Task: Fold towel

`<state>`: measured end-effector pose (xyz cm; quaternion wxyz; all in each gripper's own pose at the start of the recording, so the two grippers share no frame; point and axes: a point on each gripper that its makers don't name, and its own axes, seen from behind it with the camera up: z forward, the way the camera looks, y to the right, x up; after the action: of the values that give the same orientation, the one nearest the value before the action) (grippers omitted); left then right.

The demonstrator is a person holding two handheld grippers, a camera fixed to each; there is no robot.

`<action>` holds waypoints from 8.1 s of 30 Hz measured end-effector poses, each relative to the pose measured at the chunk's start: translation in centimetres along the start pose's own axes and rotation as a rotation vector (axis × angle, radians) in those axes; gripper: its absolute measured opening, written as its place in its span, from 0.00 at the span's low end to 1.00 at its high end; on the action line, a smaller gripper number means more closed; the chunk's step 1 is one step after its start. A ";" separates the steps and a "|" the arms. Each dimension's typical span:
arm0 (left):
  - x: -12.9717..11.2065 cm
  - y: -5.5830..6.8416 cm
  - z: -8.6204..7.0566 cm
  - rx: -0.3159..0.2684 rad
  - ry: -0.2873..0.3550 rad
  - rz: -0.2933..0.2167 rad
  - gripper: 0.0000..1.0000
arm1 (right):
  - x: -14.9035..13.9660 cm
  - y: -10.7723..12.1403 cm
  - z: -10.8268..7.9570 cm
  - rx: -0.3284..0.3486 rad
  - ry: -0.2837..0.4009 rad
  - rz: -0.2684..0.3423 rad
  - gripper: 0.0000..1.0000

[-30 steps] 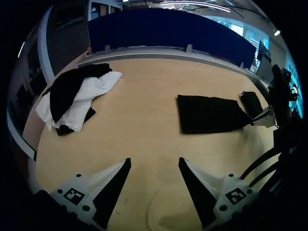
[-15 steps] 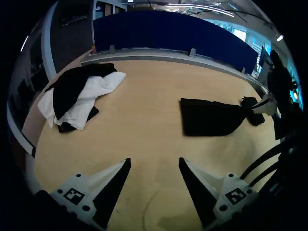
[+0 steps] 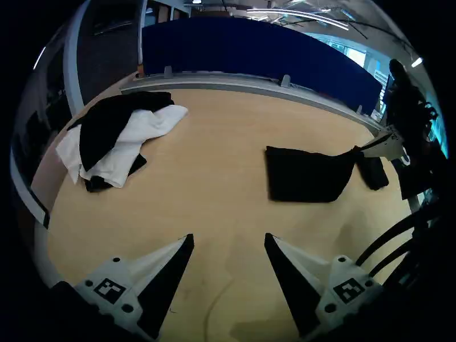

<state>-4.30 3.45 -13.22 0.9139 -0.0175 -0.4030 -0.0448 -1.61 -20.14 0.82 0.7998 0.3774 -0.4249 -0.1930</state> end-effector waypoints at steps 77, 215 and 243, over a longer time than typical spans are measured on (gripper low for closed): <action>2.4 0.3 2.0 -0.052 0.041 0.047 0.92 | 4.7 -6.1 2.5 0.081 0.042 -0.087 0.06; -4.8 -8.3 -2.5 0.100 0.026 -0.115 0.92 | 10.6 -18.2 15.2 0.303 -0.053 -0.197 0.67; -3.9 -7.0 -2.5 0.065 0.033 -0.078 0.92 | 2.6 -14.7 10.5 0.097 -0.025 0.047 1.00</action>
<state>-5.73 -3.42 -17.81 0.9182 0.0288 -0.3893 -0.0677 -8.67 -35.81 -5.33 0.7796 0.4032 -0.4524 -0.1581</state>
